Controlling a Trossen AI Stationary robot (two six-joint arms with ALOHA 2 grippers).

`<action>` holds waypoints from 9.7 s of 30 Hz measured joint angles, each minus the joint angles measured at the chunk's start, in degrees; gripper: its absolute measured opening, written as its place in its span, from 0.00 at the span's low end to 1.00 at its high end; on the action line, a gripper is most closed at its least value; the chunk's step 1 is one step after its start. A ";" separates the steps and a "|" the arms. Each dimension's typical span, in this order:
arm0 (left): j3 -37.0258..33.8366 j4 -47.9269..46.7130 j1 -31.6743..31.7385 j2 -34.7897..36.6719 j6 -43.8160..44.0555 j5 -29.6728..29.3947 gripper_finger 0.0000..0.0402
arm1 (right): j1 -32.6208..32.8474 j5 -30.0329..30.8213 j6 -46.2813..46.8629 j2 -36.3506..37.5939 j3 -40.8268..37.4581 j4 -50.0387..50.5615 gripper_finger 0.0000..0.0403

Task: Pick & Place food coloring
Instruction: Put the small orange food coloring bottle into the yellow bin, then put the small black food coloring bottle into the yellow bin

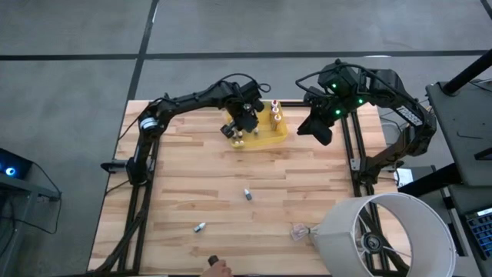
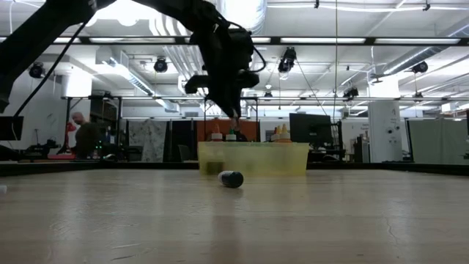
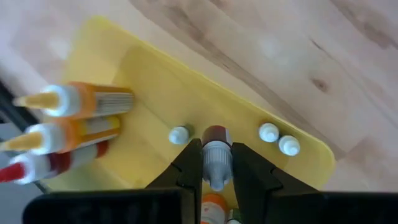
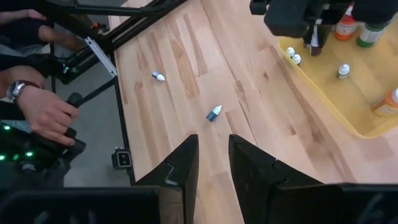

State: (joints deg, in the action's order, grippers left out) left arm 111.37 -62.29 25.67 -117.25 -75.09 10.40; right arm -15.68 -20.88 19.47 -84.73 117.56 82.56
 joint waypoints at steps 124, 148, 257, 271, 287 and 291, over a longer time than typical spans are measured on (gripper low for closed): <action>-18.84 11.71 -0.13 -0.09 12.07 -7.11 0.18 | 0.00 0.07 0.04 -0.02 0.00 -0.56 0.19; -18.18 11.72 -0.39 -0.09 12.48 -10.05 0.19 | 0.02 0.09 -0.15 -0.02 0.00 -0.58 0.18; 18.56 -24.95 -30.06 24.03 80.74 3.53 0.19 | 0.04 -0.07 -21.18 -0.02 -0.04 -1.04 0.21; 8.57 -17.06 -32.95 35.04 86.74 -4.34 0.19 | 3.00 -0.15 -17.91 -0.02 -0.33 -0.91 0.22; -28.18 6.11 -39.10 52.45 106.27 -3.56 0.19 | 3.45 -0.13 -17.88 -0.02 -1.78 -1.06 0.22; -32.69 7.88 -42.67 52.89 113.97 -0.43 0.19 | 3.45 -0.13 -18.42 -0.02 -3.72 -1.14 0.21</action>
State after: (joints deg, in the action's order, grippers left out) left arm 78.69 -54.41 -17.00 -64.36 38.88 9.97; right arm -12.23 -21.02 1.05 -84.75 113.83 81.42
